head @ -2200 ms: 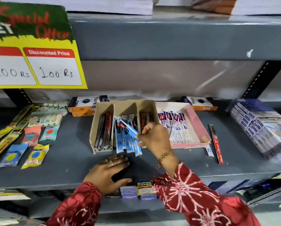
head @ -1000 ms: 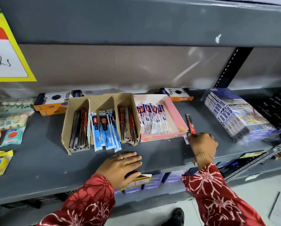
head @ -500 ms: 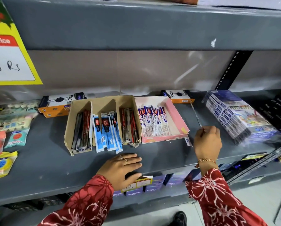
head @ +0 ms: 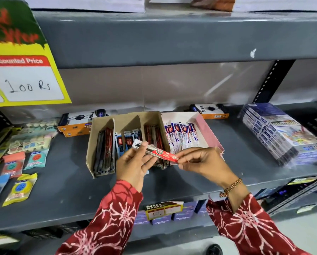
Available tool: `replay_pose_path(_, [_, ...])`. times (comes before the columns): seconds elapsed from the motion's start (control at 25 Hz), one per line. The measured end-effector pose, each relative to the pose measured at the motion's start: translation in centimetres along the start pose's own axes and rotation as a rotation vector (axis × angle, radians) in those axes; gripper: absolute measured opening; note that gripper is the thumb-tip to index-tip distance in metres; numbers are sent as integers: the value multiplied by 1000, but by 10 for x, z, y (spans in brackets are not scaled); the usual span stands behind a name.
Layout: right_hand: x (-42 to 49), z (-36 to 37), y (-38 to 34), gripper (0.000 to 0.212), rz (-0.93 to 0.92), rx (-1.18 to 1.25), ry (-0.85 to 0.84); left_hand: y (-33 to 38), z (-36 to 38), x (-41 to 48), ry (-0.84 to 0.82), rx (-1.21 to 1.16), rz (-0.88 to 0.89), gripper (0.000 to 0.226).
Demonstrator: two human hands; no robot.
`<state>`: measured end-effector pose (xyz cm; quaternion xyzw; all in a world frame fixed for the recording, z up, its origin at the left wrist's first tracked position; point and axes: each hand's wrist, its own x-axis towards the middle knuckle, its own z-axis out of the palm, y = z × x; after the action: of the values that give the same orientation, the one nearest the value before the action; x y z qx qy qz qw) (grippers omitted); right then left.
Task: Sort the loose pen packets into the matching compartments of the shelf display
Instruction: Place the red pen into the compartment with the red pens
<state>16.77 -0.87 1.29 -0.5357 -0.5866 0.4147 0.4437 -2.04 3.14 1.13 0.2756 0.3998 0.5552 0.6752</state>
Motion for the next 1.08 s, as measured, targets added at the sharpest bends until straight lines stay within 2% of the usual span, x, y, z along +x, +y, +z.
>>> replay_pose_path(0.28, [1, -13, -7, 25, 130, -29, -65, 5, -9, 3, 51, -82, 109, 12])
replay_pose_path(0.4, [4, -15, -10, 23, 101, 93, 85, 2, -11, 2, 1, -12, 135, 17])
replay_pose_path(0.48, [9, -10, -10, 20, 106, 197, 230, -10, -22, -2, -68, 228, 164, 32])
replay_pose_path(0.52, [12, -6, -10, 16, 122, 228, 276, -18, -32, -3, -151, 452, 213, 34])
replay_pose_path(0.6, [21, 7, -10, 13, 181, 238, 320, -28, -54, -4, -434, 1033, 318, 39])
replay_pose_path(0.68, [32, 20, -13, 14, 209, 98, 333, -34, -69, -1, -695, 1553, 486, 68])
replay_pose_path(0.76, [43, 33, -18, 16, 117, -265, 288, -38, -81, 6, -820, 1753, 757, 73])
replay_pose_path(0.8, [47, 40, -21, 19, 65, -433, 245, -43, -89, 10, -835, 1772, 848, 69])
replay_pose_path(0.92, [62, 54, -21, 30, 43, -738, 119, -47, -101, 15, -847, 1799, 871, 60])
replay_pose_path(1.04, [71, 54, -12, 37, 123, -851, 7, -50, -102, 16, -810, 1702, 911, 56])
replay_pose_path(1.08, [70, 49, -9, 36, 112, -824, 28, -50, -101, 15, -806, 1672, 921, 55])
